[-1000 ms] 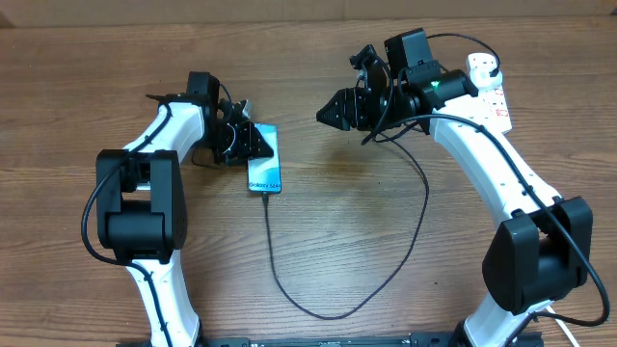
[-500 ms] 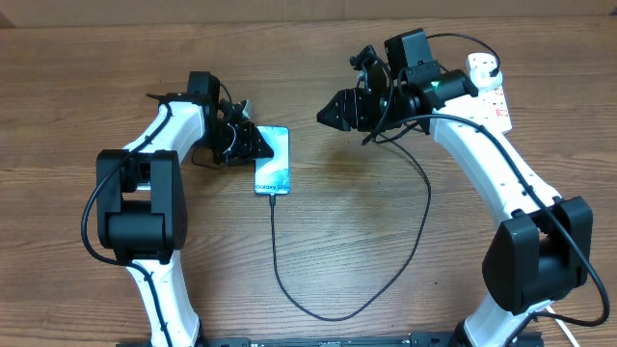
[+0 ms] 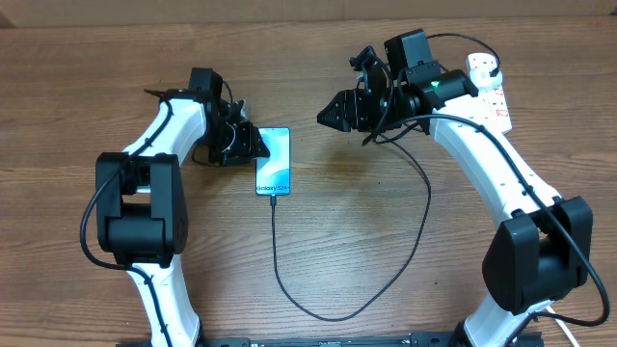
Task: Plug charger to phone and switch on socket
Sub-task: 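Place the phone flat on the table and open the left gripper, then move the right gripper to the power strip switch, left arm withdraws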
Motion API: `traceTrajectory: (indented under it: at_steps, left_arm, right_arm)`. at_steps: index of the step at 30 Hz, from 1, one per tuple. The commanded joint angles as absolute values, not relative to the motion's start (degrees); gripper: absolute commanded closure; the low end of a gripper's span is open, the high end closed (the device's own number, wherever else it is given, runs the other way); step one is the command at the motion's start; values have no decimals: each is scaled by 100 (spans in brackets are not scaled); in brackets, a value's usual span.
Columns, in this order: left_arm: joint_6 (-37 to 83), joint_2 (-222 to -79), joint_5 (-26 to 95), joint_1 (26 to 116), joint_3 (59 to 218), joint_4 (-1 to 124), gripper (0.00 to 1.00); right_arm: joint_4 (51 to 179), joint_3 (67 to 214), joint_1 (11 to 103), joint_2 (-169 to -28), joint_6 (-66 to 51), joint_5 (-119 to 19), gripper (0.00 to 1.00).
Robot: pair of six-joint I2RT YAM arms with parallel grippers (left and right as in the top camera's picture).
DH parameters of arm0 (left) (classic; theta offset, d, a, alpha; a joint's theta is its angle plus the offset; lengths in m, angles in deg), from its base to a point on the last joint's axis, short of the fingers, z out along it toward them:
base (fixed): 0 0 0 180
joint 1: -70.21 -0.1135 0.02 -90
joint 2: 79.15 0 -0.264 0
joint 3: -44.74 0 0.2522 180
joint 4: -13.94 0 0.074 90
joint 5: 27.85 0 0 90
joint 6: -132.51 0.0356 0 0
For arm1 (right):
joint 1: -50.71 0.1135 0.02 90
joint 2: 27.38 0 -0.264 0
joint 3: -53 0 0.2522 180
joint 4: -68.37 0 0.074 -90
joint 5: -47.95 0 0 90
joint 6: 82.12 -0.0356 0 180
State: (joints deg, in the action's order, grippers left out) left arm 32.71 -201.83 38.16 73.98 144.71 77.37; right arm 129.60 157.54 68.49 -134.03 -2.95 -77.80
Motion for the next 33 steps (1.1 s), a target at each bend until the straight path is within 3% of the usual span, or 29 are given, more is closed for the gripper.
traceTrajectory:
  at_steps: [1,9,18,21,24,29,33]
  left_arm:
    - [3068,-20309,4865,7370,14511,7958,50]
    - [3072,-19732,5399,7361,15877,9293,56]
    - [3070,-18373,5499,7361,17230,10360,47]
    - [3081,-17885,5534,7361,17398,10550,29]
    - [3096,-17411,5646,7361,17418,10670,1]
    - [3096,-16771,6008,7361,17418,10968,0]
    - [3094,-16524,6124,7361,17418,11201,1]
  right_arm:
    - [12942,15820,6875,-13206,-247,-7762,39]
    - [12944,15824,6790,-13206,-249,-7723,39]
    - [13408,16073,6100,-13163,-247,-7723,36]
    - [13552,16163,5772,-13060,-172,-7723,35]
    - [13701,16246,5426,-12905,-76,-7633,34]
    - [13978,16362,4792,-12614,-72,-7214,27]
    - [14077,16362,4388,-12435,94,-6833,14]
